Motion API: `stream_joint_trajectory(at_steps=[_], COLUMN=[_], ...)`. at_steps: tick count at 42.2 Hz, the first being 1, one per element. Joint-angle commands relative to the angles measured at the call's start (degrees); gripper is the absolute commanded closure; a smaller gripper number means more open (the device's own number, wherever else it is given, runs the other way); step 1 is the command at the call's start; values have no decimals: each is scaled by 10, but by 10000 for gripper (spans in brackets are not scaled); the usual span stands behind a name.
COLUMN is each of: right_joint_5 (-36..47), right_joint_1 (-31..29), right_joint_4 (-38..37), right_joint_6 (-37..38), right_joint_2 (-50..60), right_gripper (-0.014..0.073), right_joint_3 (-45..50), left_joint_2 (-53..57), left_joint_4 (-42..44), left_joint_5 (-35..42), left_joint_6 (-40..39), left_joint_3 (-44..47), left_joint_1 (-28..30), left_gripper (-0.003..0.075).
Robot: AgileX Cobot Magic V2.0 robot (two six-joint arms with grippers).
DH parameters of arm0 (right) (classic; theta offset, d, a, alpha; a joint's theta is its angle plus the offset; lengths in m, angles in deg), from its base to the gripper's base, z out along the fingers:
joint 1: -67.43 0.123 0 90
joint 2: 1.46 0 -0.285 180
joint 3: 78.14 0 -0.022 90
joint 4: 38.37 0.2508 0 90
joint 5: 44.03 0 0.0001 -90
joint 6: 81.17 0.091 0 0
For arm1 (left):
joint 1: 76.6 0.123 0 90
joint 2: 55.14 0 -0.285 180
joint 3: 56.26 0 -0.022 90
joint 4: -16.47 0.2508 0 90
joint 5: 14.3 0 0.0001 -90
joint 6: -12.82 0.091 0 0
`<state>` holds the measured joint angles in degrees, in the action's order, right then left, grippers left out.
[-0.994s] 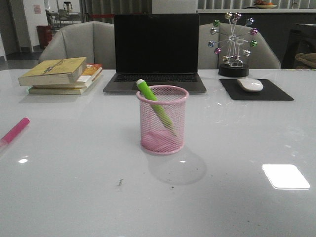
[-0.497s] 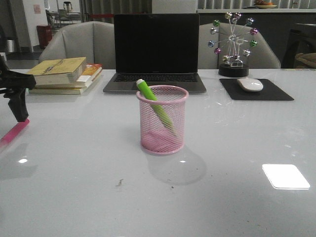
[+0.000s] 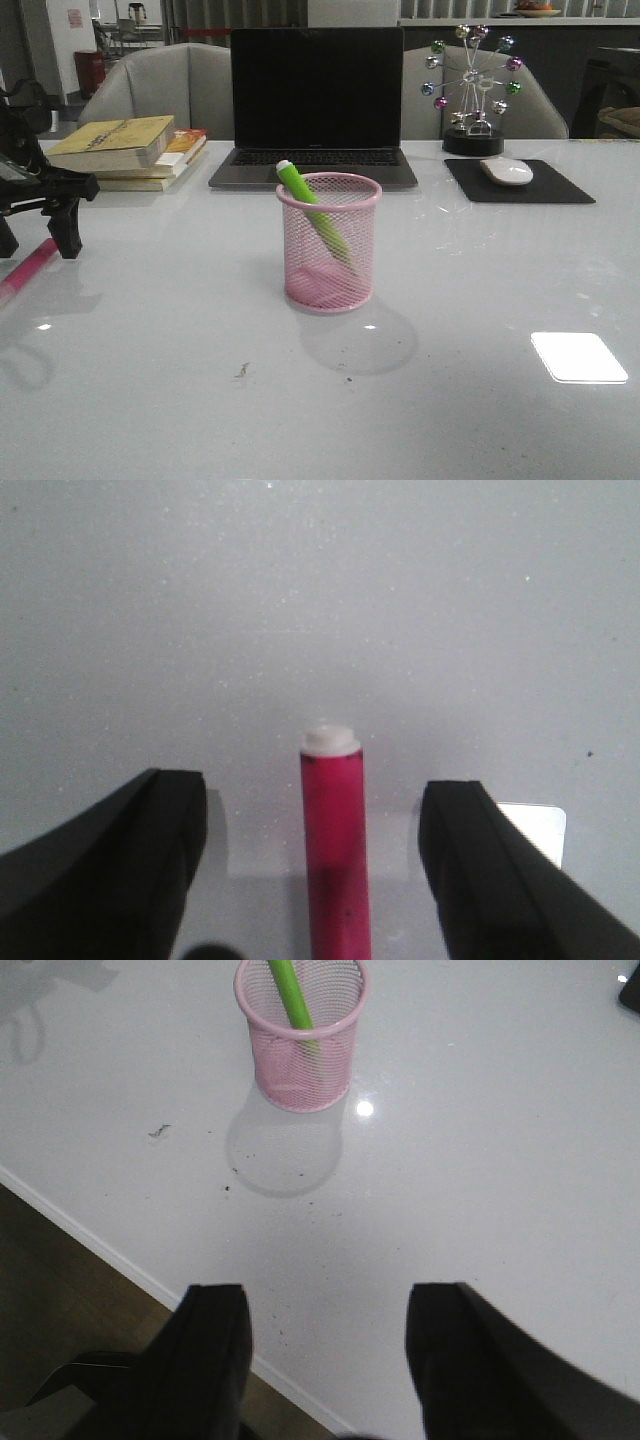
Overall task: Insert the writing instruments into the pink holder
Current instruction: 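Lower the left gripper onto the pink marker and grasp it, then lift the pink marker and carry it over the pink holder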
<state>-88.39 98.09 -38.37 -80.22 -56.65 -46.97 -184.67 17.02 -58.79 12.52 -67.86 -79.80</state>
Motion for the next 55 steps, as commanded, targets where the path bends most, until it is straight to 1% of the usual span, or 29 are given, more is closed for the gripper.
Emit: stream_joint_trajectory(at_steps=[1,10,15,22,26,32,34,35,37,38,40,41,42,44,48,52,55], right_joint_5=[34,34,34,34,34,34,34,34,34,34,34,34,34,34,34,34,34], right_joint_1=[0,0,0,0,0,0,0,0,0,0,0,0,0,0,0,0,0], right_joint_4=[0,0,0,0,0,0,0,0,0,0,0,0,0,0,0,0,0], right_joint_6=[0,0,0,0,0,0,0,0,0,0,0,0,0,0,0,0,0], right_joint_2=[2,2,2,2,2,2,2,2,2,2,2,2,2,2,2,2,2], right_gripper=[125,125,125,125,125,125,125,125,125,125,125,125,125,125,125,125,125], right_joint_3=[-14,-14,-14,-14,-14,-14,-14,-14,-14,-14,-14,-14,-14,-14,-14,-14,-14], left_joint_2=[29,29,29,43,81,182,225,244,287,305,345,361,381,407,441,438,420], left_joint_4=[0,12,12,12,8,-34,-55,-62,-78,-86,-95,-100,-110,-124,-143,-143,-143], left_joint_5=[-3,-10,-10,-14,9,108,165,180,248,266,343,364,409,476,614,699,742], left_joint_6=[-7,-7,-7,3,10,51,69,76,77,77,77,77,77,77,75,66,46], left_joint_3=[-22,-23,-23,-22,-1,77,115,132,172,189,229,245,268,299,357,381,381], left_joint_1=[0,0,0,-2,-8,-38,-53,-61,-80,-89,-111,-121,-132,-159,-214,-271,-307], left_gripper=[267,454,539,627,629,629,629,629,629,629,629,629,629,629,629,629,629])
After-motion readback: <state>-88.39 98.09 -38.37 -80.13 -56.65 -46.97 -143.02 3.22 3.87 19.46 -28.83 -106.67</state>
